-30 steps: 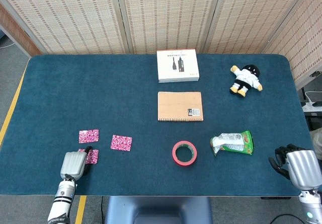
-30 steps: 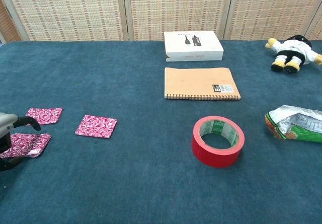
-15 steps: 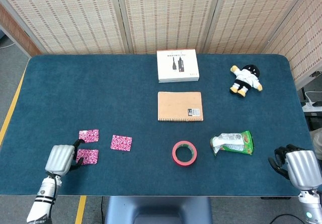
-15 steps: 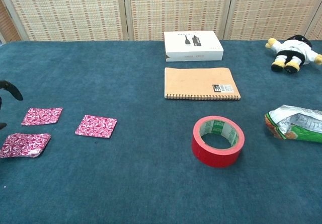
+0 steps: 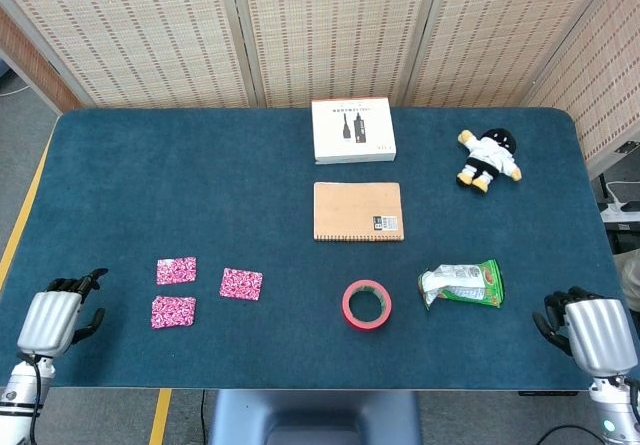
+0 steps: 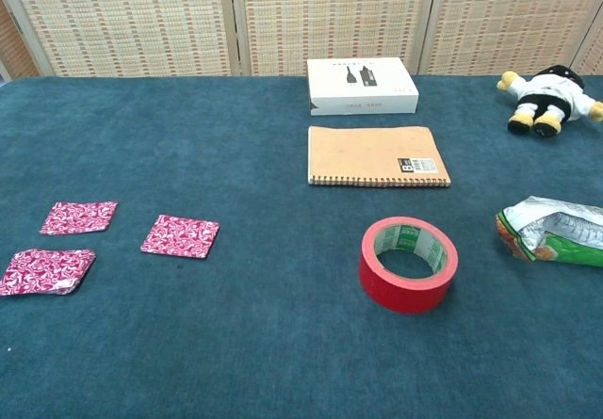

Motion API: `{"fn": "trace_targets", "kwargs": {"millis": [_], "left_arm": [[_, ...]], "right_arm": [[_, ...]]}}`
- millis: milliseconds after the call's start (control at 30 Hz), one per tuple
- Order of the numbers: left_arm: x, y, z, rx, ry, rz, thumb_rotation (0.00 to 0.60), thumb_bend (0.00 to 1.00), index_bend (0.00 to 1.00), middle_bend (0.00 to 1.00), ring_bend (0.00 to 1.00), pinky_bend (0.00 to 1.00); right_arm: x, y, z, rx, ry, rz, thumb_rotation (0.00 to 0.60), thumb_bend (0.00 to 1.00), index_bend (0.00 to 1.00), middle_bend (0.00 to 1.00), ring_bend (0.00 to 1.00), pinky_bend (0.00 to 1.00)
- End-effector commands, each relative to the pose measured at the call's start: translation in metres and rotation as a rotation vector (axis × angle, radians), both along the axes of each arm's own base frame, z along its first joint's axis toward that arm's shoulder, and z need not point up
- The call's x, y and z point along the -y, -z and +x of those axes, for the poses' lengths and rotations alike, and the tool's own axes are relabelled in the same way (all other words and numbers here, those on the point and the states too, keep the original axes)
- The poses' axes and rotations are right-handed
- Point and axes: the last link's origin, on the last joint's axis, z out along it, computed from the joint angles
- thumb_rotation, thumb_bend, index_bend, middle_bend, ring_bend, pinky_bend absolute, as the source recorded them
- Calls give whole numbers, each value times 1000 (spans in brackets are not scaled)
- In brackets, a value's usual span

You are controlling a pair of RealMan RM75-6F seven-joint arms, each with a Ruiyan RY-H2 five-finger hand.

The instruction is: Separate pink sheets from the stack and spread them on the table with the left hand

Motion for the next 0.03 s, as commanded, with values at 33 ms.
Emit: {"fn": "trace_targets", "kwargs": {"millis": [33], "left_arm": [[0, -1, -4, 11, -18, 2, 600, 396, 190, 367, 381, 333]], "right_arm": [[0, 0, 0, -4, -8, 3, 600, 169, 853, 786, 660, 842]]}}
